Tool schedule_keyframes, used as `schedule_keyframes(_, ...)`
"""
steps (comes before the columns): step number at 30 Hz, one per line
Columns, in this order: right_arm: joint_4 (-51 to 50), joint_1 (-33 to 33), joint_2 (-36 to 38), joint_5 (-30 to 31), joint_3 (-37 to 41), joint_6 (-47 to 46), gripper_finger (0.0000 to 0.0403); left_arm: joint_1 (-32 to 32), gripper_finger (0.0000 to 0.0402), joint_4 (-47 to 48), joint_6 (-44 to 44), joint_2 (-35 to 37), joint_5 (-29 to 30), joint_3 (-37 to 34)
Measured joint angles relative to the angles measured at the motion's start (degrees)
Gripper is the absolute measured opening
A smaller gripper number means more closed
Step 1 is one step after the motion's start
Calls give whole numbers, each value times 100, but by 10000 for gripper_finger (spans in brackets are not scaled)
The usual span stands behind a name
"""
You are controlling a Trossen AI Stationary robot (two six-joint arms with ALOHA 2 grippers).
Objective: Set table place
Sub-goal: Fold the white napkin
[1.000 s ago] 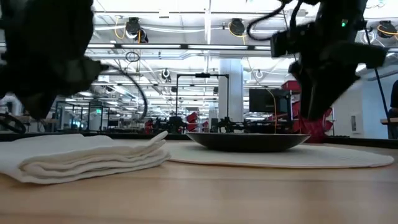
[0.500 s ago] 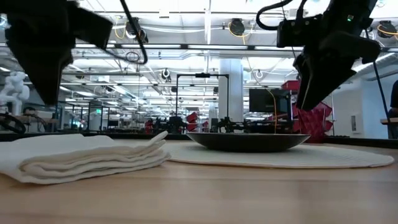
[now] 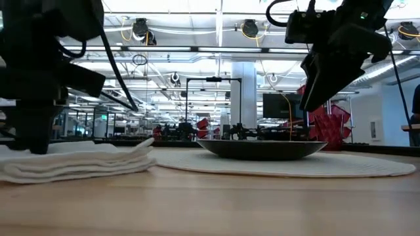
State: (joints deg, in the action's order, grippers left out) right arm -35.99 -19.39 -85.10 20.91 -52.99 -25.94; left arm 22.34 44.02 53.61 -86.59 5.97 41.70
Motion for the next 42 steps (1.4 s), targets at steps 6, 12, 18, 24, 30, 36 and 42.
schedule_keyframes(6,177,72,4,2,-6,64,183,-846,18,152,-1726,-20,946,-51)
schedule_keyframes(12,184,65,4,-3,-7,4,183,-2006,18,192,-3345,-33,1583,-60)
schedule_keyframes(18,151,65,4,-23,-9,-37,183,-2808,18,793,-3684,-33,1546,410)
schedule_keyframes(24,131,54,5,-132,-9,-202,183,-2620,18,349,-2676,274,47,873)
schedule_keyframes(30,129,-31,7,-177,-11,-321,183,-1875,18,98,-1844,334,-134,808)
schedule_keyframes(36,151,-208,9,-172,-15,-345,183,-1168,18,65,-1127,334,-57,390)
schedule_keyframes(42,170,-247,9,-145,-20,-500,183,-1169,18,-254,-692,367,-321,-375)
